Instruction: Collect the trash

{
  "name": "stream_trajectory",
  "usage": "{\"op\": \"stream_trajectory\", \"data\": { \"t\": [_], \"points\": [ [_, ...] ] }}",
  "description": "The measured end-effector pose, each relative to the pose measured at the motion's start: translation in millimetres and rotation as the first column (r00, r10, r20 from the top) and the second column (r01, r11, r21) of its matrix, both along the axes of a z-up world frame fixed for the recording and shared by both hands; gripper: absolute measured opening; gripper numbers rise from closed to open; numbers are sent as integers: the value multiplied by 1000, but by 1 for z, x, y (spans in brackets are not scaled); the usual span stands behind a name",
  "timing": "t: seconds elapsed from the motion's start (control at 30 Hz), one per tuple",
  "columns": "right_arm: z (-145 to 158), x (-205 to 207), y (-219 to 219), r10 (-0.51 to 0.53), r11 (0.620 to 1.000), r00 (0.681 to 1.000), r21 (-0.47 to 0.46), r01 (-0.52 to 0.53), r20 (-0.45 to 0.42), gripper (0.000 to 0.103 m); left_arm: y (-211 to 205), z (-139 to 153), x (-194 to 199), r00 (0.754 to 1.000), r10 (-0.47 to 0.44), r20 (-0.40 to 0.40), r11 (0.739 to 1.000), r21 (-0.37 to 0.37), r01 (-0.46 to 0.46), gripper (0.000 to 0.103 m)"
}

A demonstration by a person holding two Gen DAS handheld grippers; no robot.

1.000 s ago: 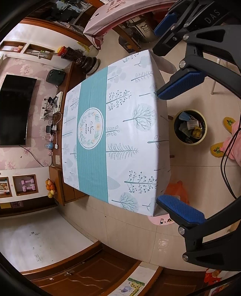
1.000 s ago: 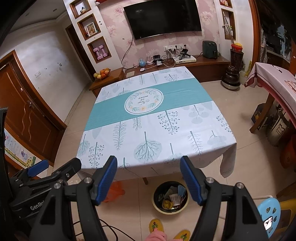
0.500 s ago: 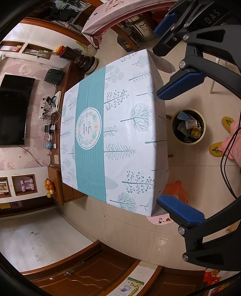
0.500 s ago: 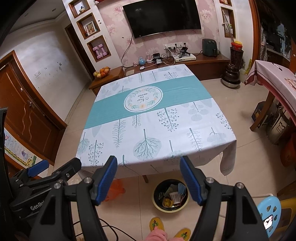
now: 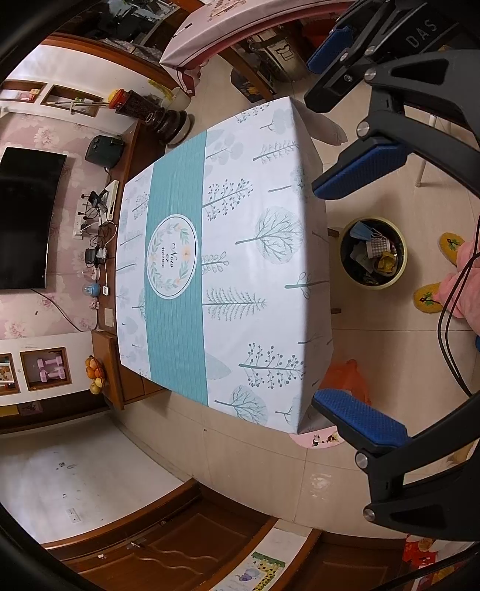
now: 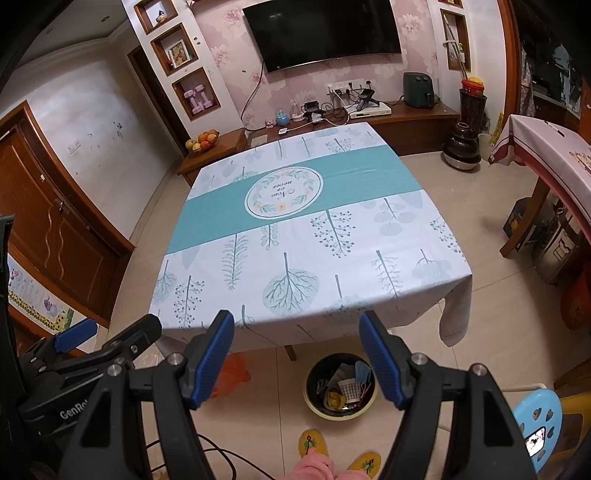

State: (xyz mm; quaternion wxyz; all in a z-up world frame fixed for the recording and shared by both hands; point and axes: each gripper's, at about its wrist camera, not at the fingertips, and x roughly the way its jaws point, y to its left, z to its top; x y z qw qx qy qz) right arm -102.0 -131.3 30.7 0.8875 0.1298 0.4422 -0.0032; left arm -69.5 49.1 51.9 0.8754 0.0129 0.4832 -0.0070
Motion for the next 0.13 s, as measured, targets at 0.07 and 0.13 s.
{"op": "stream_trajectory", "data": {
  "t": [0.07,0.13],
  "points": [
    [-3,-2,0,-5,1000,1000,3,5,-5,71,-1,0,1,1000,-1,-3,1000,-1,1,101],
    [-6,-8,1,-9,1000,1000,6,9,-11,71,-2,-2,2,1000,-5,-9,1000,0,5,101]
  ]
}}
